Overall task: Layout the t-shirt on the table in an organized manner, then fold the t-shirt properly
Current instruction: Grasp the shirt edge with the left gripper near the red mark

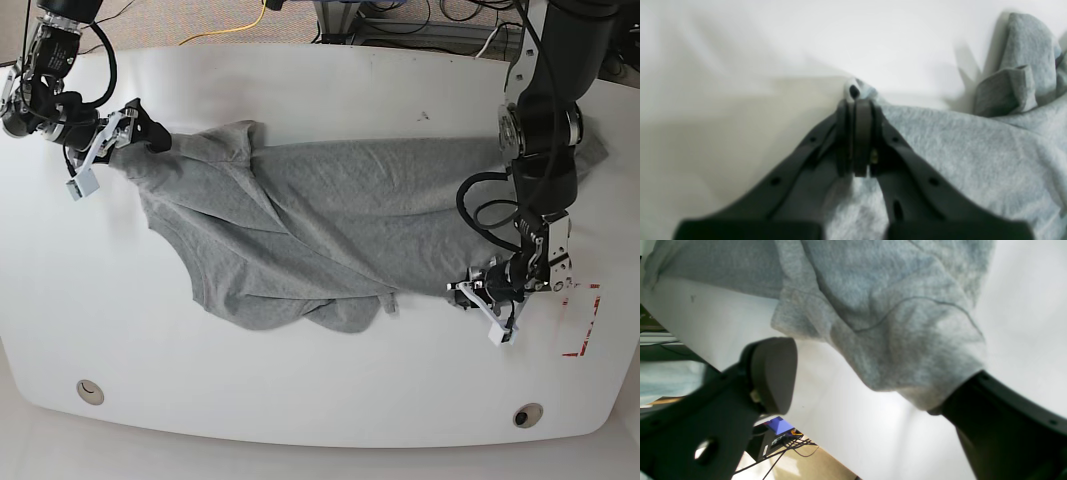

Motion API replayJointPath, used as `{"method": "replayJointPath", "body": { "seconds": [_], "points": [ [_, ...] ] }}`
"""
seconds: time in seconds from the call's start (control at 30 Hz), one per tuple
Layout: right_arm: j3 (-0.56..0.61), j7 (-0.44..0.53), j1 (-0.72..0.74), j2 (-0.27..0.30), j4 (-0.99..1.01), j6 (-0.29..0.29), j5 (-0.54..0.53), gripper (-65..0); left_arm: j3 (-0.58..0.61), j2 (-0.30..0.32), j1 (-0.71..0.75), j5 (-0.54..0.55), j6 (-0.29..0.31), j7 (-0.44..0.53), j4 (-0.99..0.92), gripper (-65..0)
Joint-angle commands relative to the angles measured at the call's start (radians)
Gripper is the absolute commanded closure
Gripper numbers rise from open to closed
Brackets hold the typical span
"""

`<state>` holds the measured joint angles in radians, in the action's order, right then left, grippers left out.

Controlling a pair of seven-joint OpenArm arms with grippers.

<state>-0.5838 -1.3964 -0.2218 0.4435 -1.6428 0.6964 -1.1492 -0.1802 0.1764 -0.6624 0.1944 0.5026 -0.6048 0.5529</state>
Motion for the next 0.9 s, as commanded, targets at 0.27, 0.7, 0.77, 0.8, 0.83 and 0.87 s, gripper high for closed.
{"method": "replayJointPath", "body": {
  "seconds": [0.27, 0.7, 0.77, 0.8, 0.83, 0.87],
  "points": [
    [-0.011, 0.024, 0.026, 0.021, -0.012, 0.002, -0.016, -46.1, -0.003, 0.030, -0.035, 0.014, 0.066, -0.004, 0.023, 0.0],
    [-0.009, 0.032, 0.035, 0.021, -0.012, 0.002, -0.015, -0.6, -0.005, 0.038, 0.034, 0.092, 0.080, -0.135, 0.325, 0.0],
    [-0.009, 0.033, 0.035, 0.019, -0.014, 0.002, -0.015, 0.0, -0.005, 0.038, 0.049, 0.107, 0.080, -0.165, 0.379, 0.0],
    [-0.009, 0.033, 0.035, 0.013, -0.014, 0.002, -0.015, 0.0, -0.005, 0.038, 0.059, 0.115, 0.080, -0.182, 0.408, 0.0],
    [-0.009, 0.033, 0.037, 0.004, -0.014, 0.002, -0.015, 0.0, -0.005, 0.038, 0.065, 0.121, 0.081, -0.200, 0.436, 0.0],
    [-0.009, 0.033, 0.037, 0.001, -0.014, 0.002, -0.015, 0.0, -0.005, 0.038, 0.069, 0.127, 0.081, -0.211, 0.454, 0.0]
  ]
}}
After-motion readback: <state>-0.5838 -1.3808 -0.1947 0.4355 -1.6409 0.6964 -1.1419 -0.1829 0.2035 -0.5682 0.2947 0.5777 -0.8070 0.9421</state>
